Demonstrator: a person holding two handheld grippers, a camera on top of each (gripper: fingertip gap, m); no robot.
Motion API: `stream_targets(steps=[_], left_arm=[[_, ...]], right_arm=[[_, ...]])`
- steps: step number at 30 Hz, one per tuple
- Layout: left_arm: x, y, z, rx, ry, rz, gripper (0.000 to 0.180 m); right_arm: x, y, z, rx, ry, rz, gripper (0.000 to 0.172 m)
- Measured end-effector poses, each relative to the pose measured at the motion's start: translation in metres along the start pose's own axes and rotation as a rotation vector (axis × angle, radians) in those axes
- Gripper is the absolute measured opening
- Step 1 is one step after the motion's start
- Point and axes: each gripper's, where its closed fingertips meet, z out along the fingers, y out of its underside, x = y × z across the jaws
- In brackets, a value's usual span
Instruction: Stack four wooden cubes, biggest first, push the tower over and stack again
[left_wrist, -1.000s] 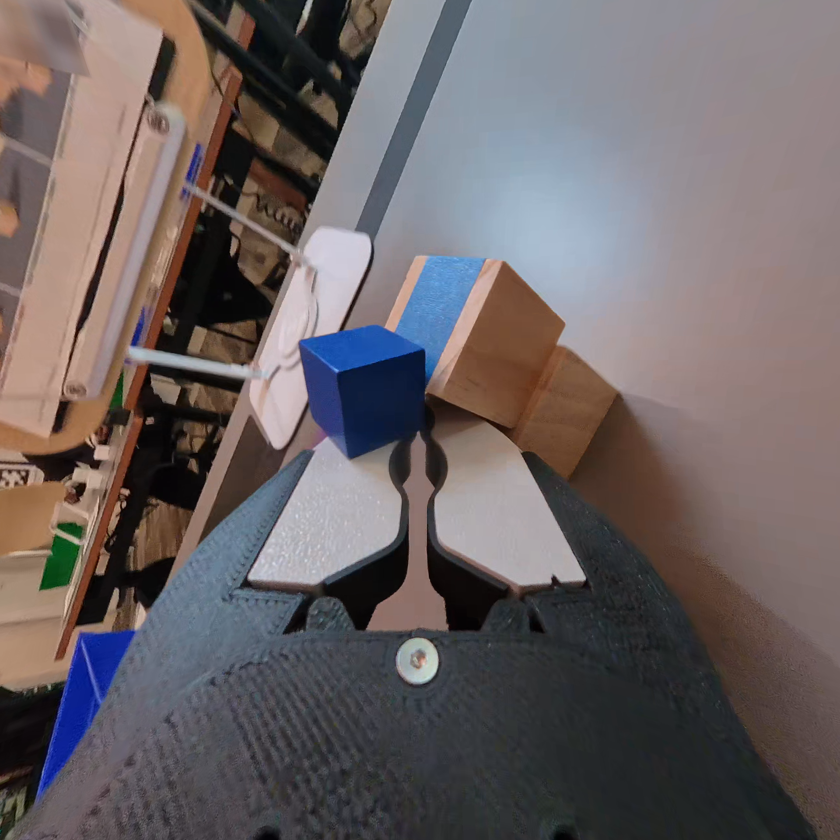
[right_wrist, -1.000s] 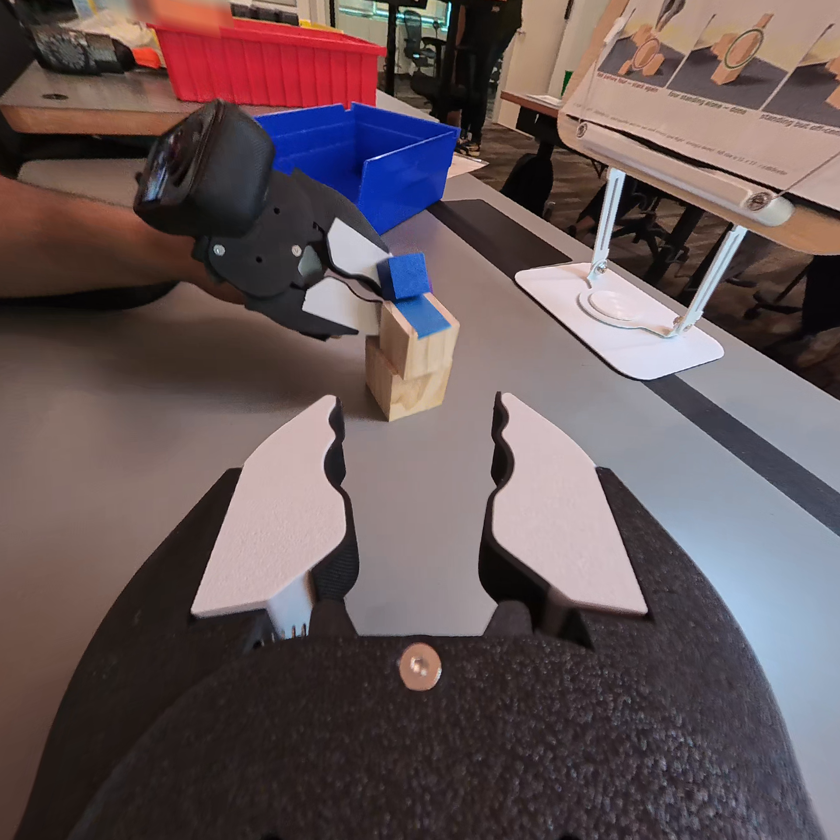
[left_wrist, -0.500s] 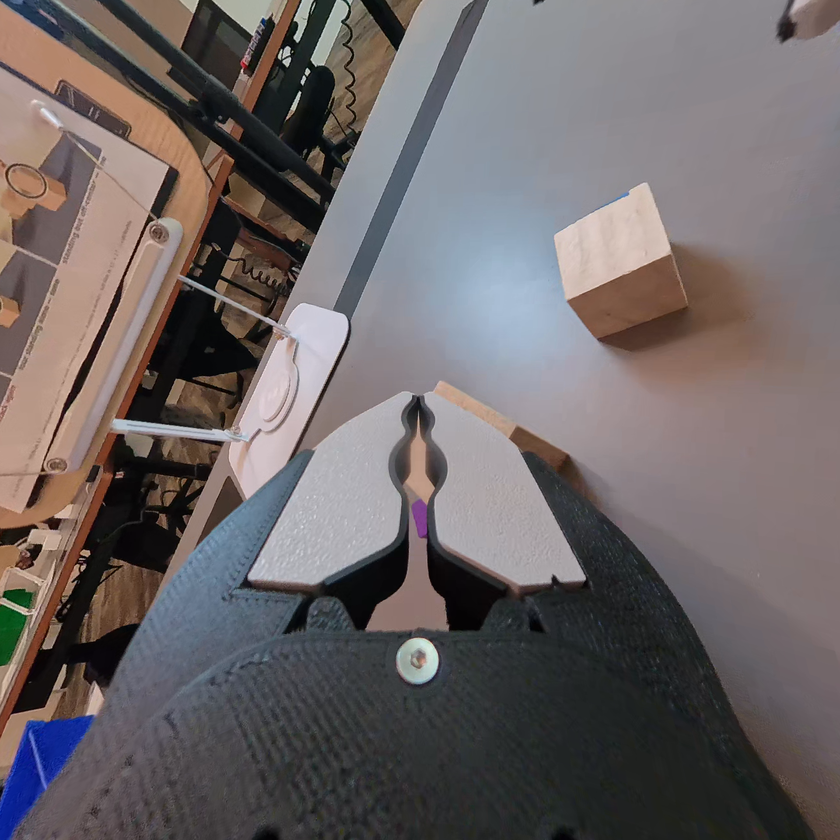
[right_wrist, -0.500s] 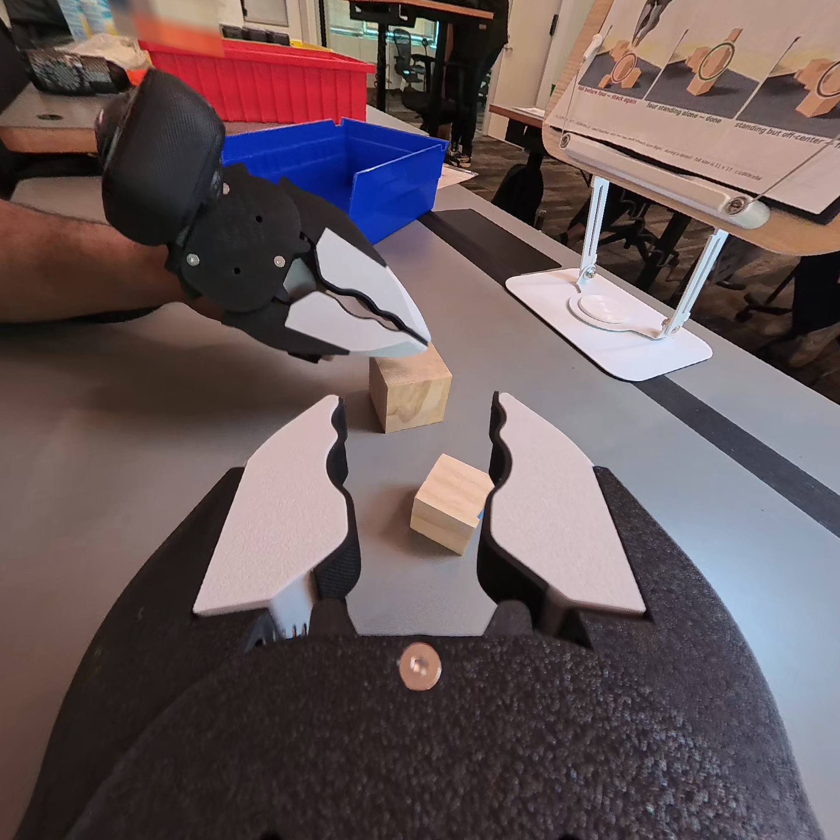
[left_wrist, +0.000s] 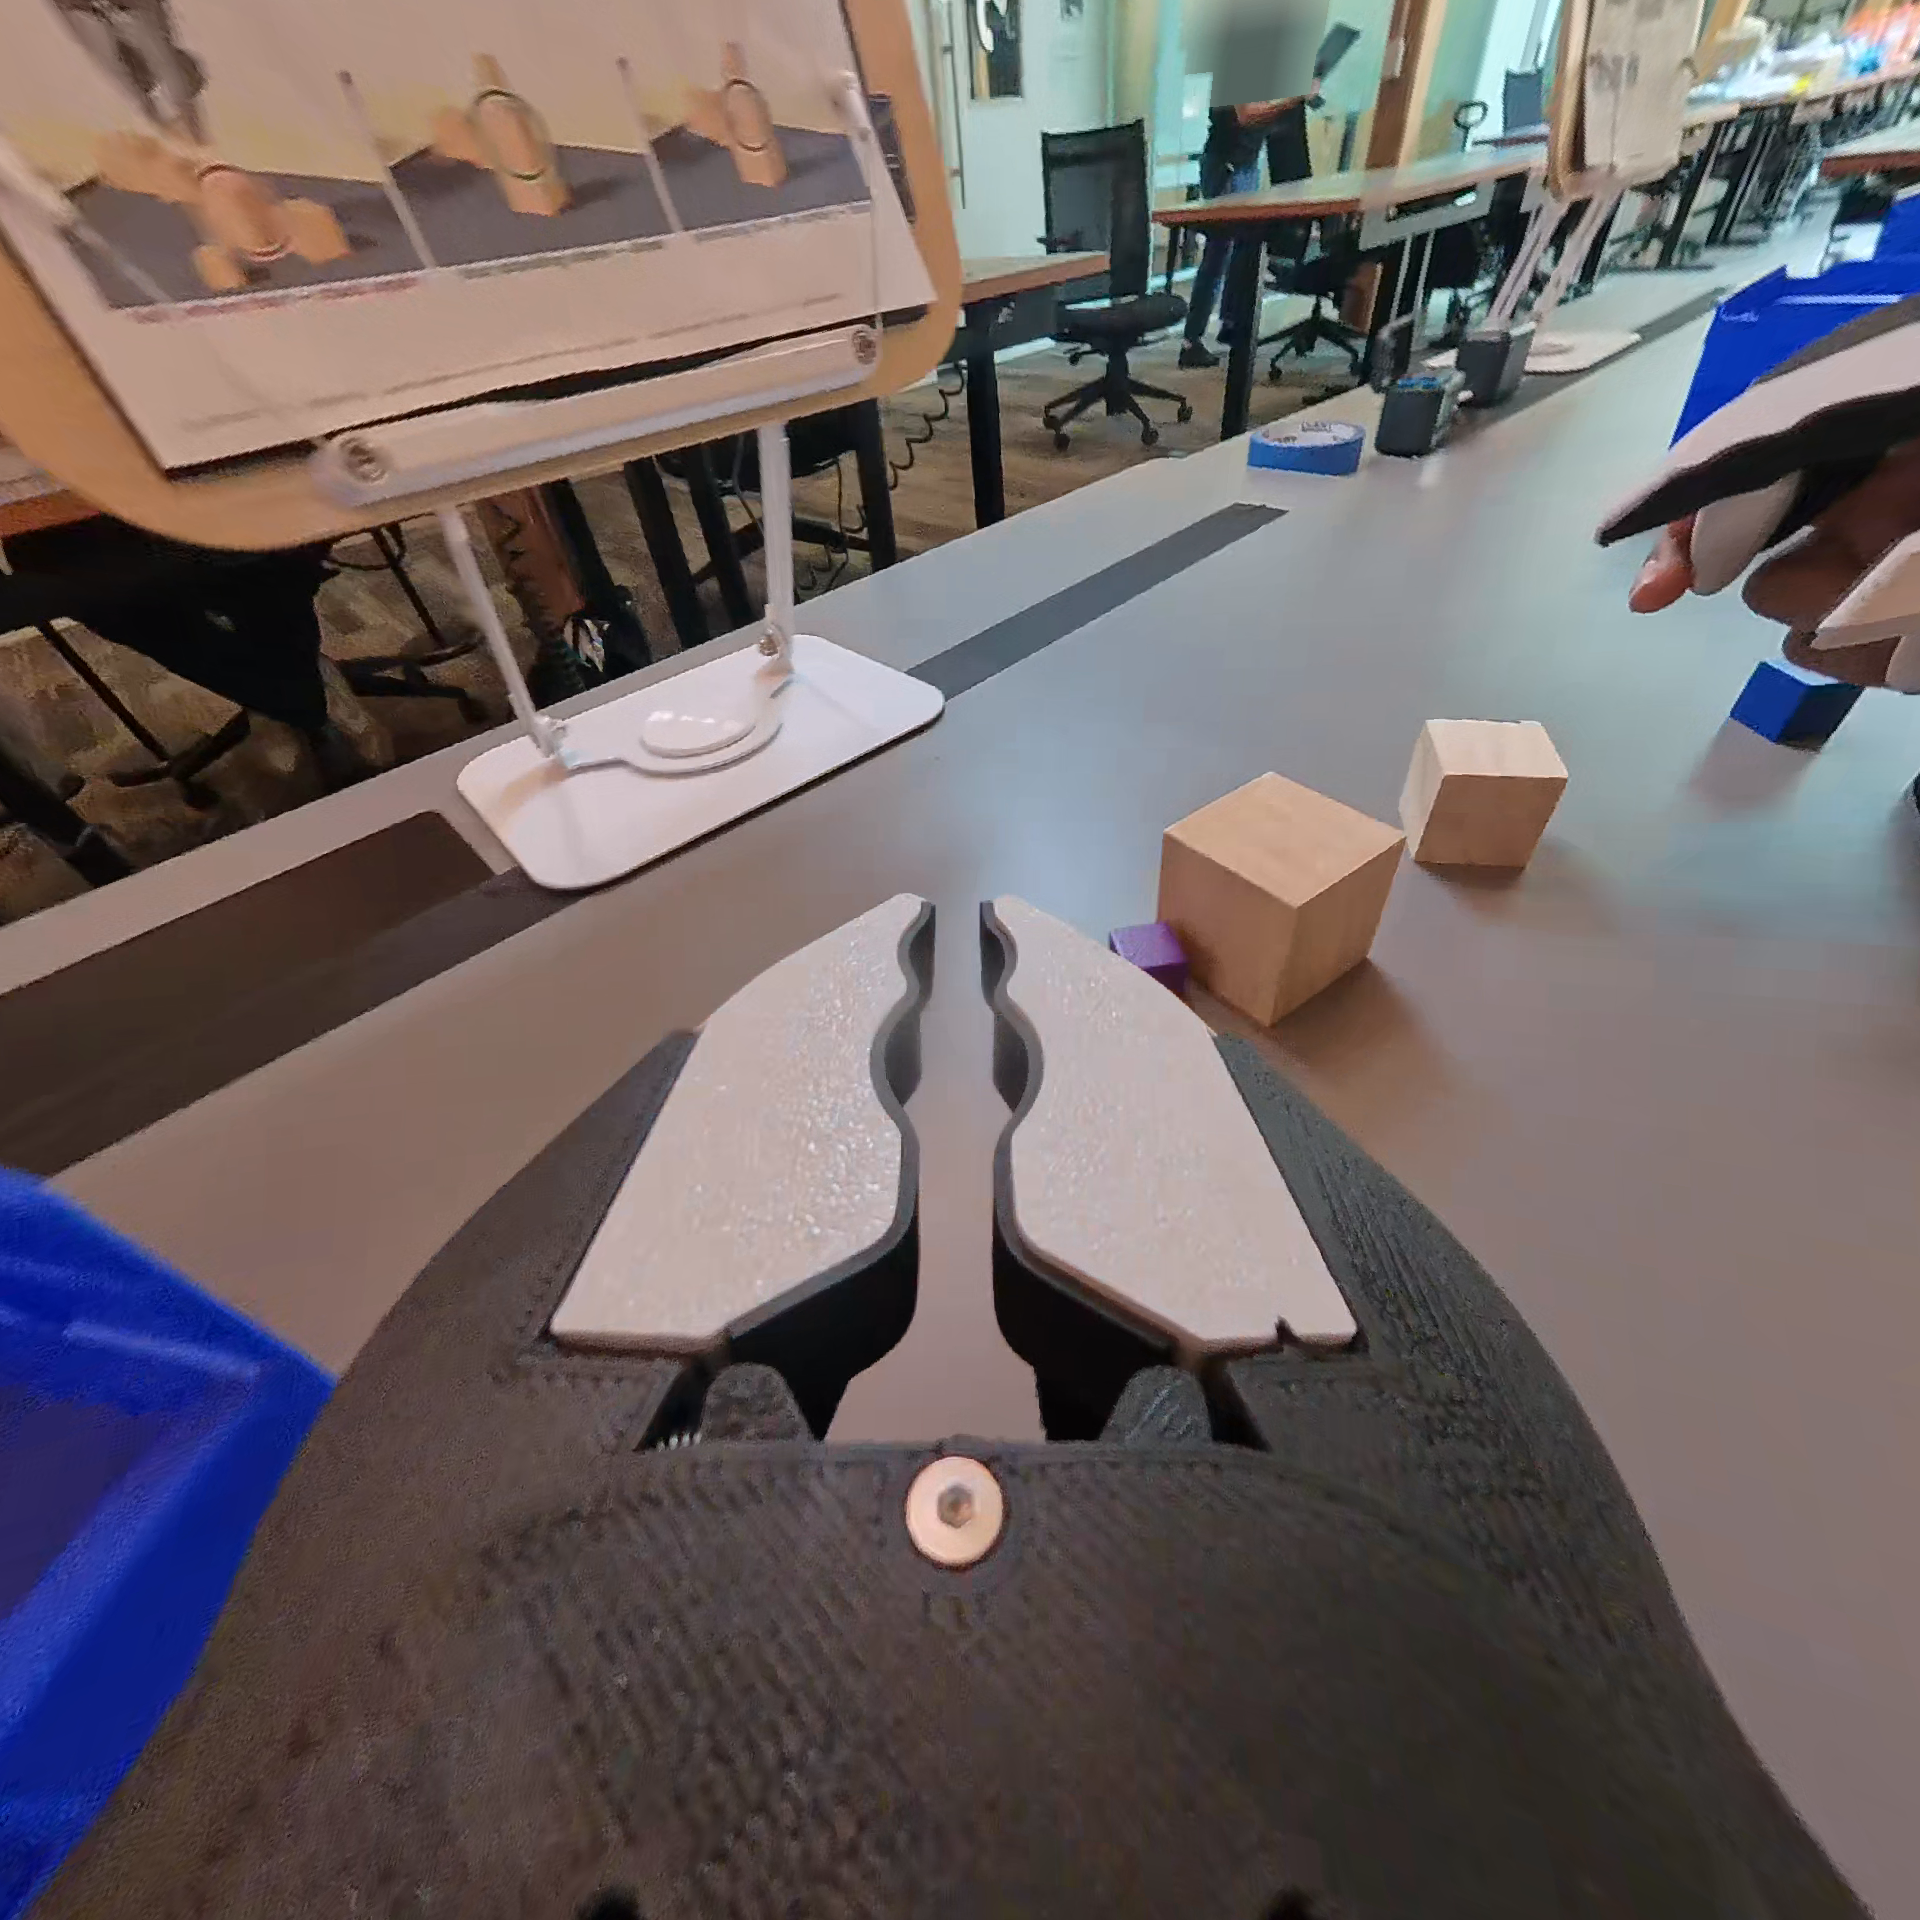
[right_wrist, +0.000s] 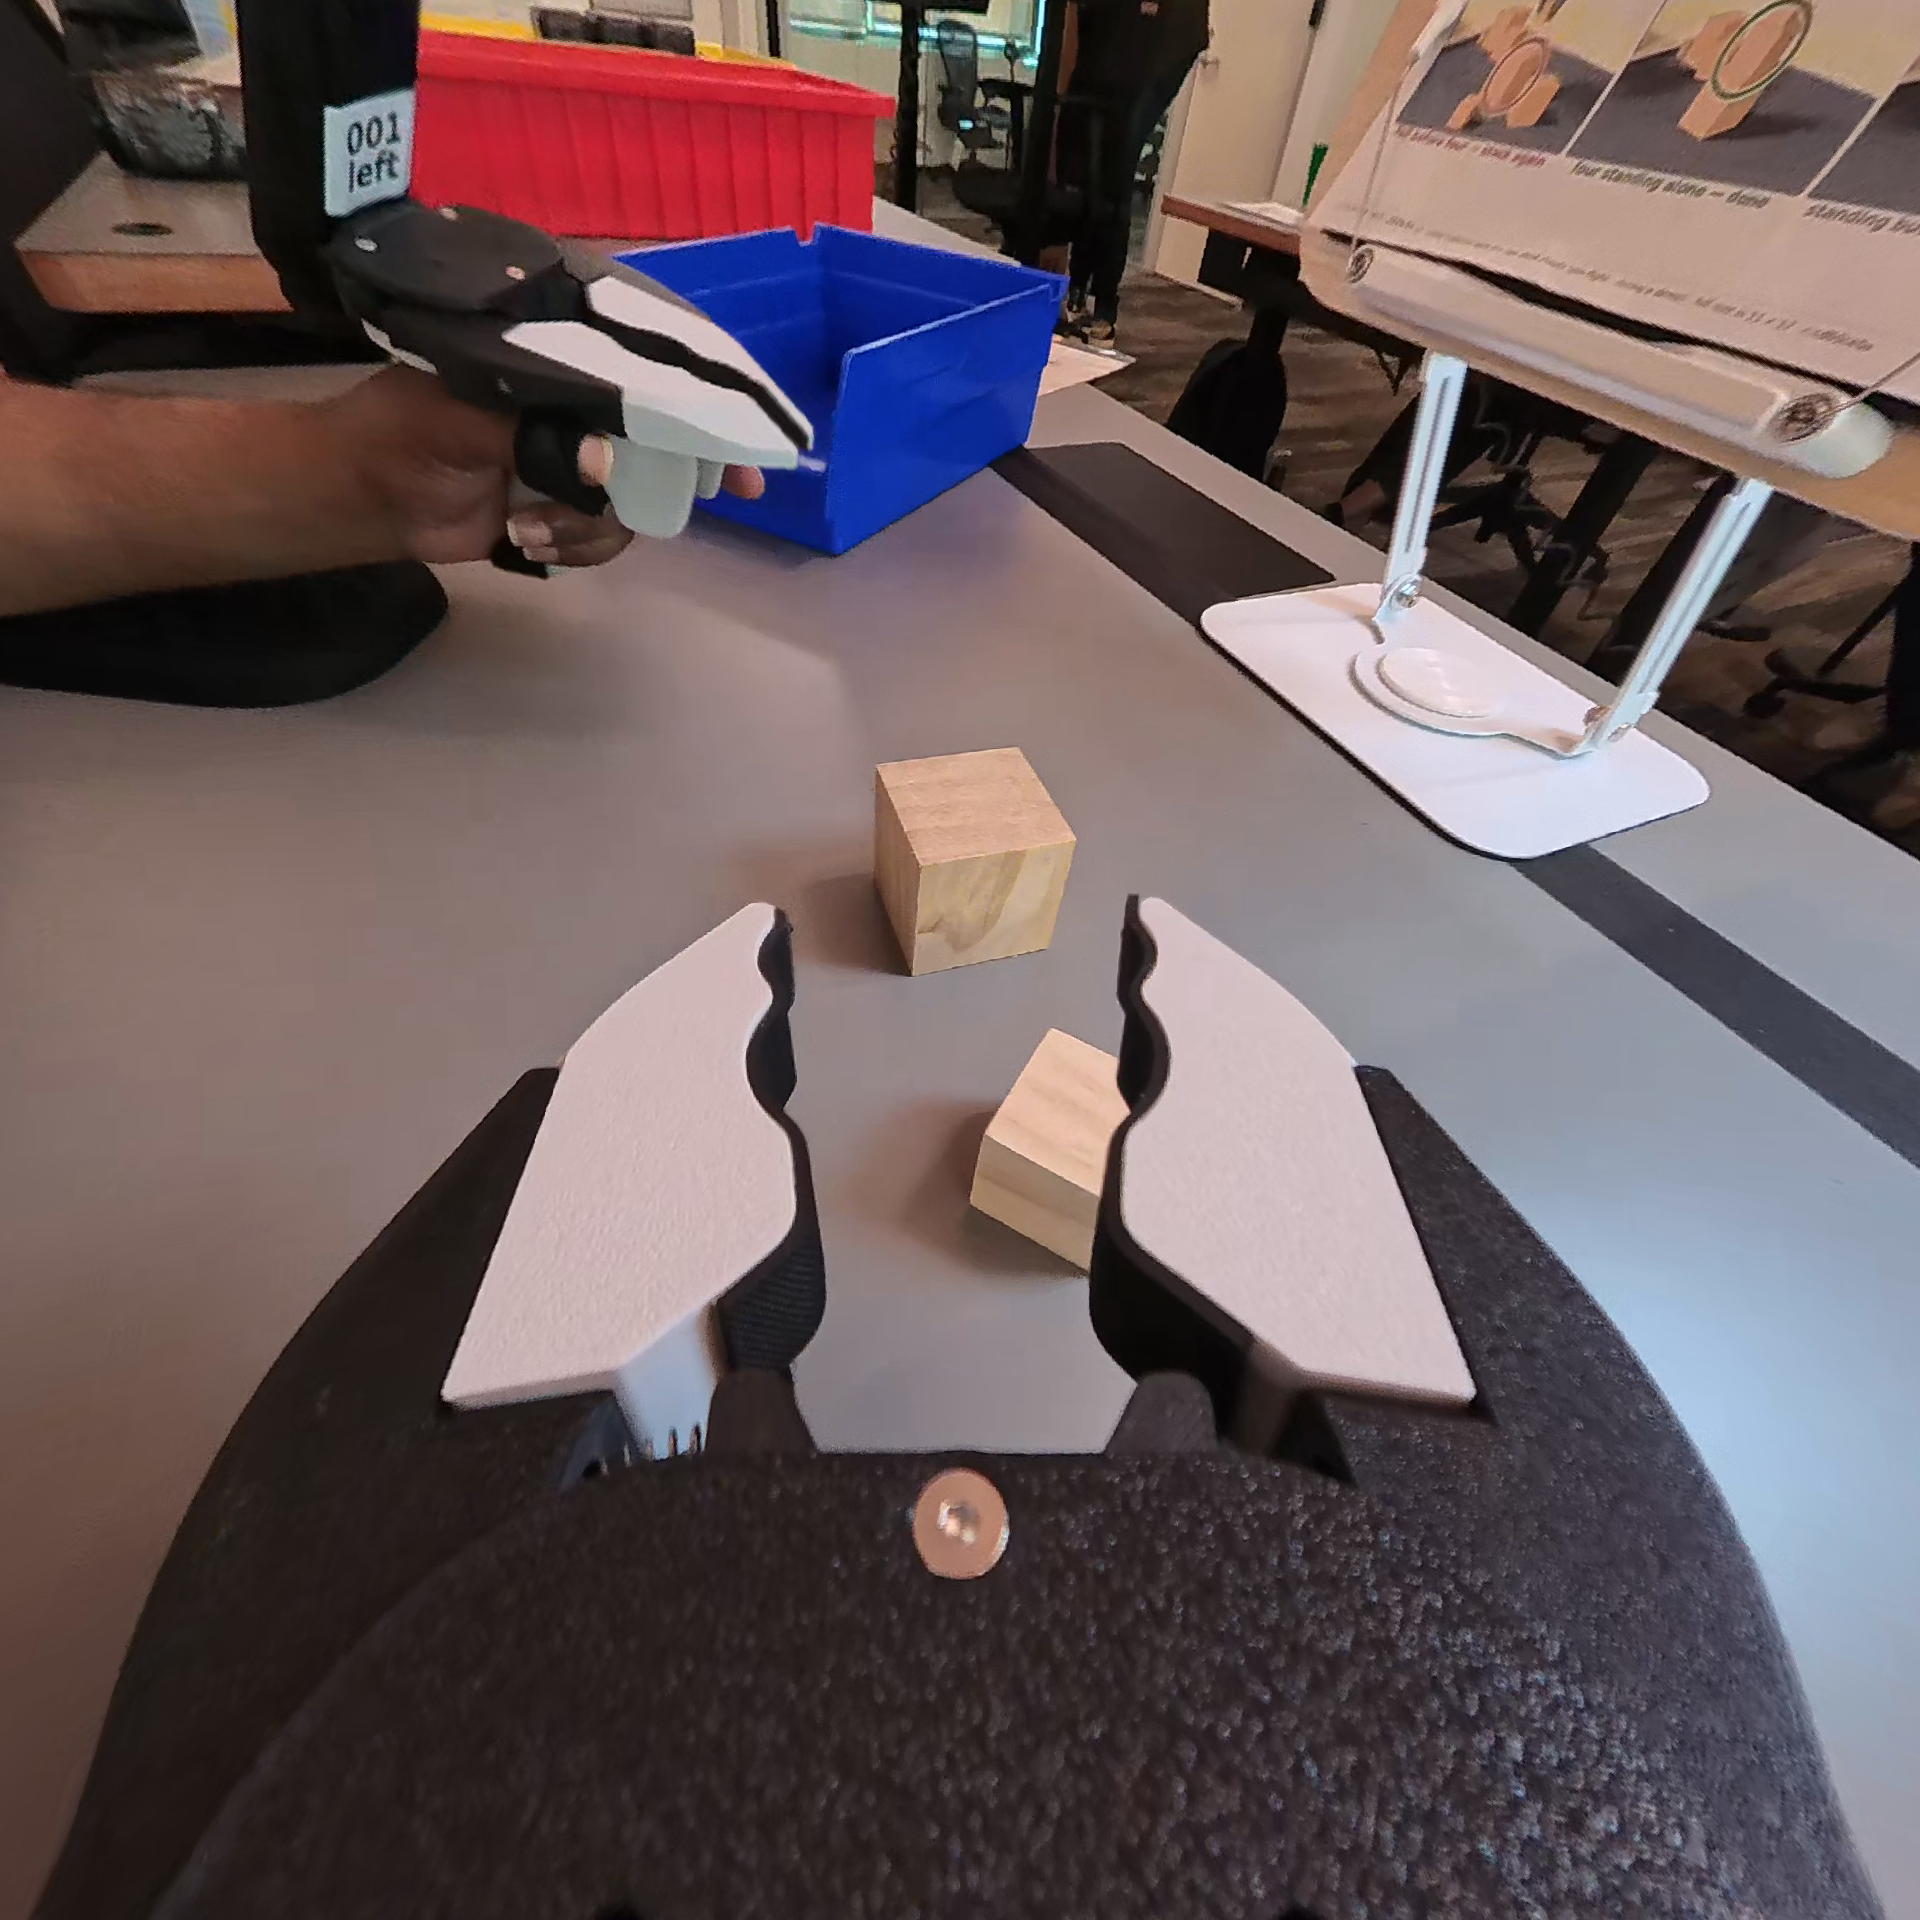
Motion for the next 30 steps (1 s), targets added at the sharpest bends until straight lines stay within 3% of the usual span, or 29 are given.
stream_targets(steps=[3, 7, 15, 22, 30], left_arm=[[-0.006, -0.001, -0.011, 0.065, 0.035, -0.082, 0.021], [-0.001, -0.008, -0.011, 0.081, 0.145, -0.174, 0.061], [0.001, -0.006, -0.020, 0.032, 0.195, -0.079, 0.074], [-0.006, 0.040, -0.034, -0.182, 0.266, 0.021, 0.077], [-0.014, 0.054, -0.033, -0.220, 0.239, 0.040, 0.072]], right_arm=[[-0.008, 0.006, 0.005, -0.024, -0.035, 0.001, 0.060], [-0.018, 0.012, 0.012, -0.053, -0.072, -0.010, 0.062], [-0.012, 0.023, 0.027, -0.131, -0.043, -0.018, 0.067], [-0.003, 0.026, 0.066, -0.431, -0.086, -0.188, 0.081], [0.003, 0.037, 0.120, -0.756, -0.219, -0.312, 0.079]])
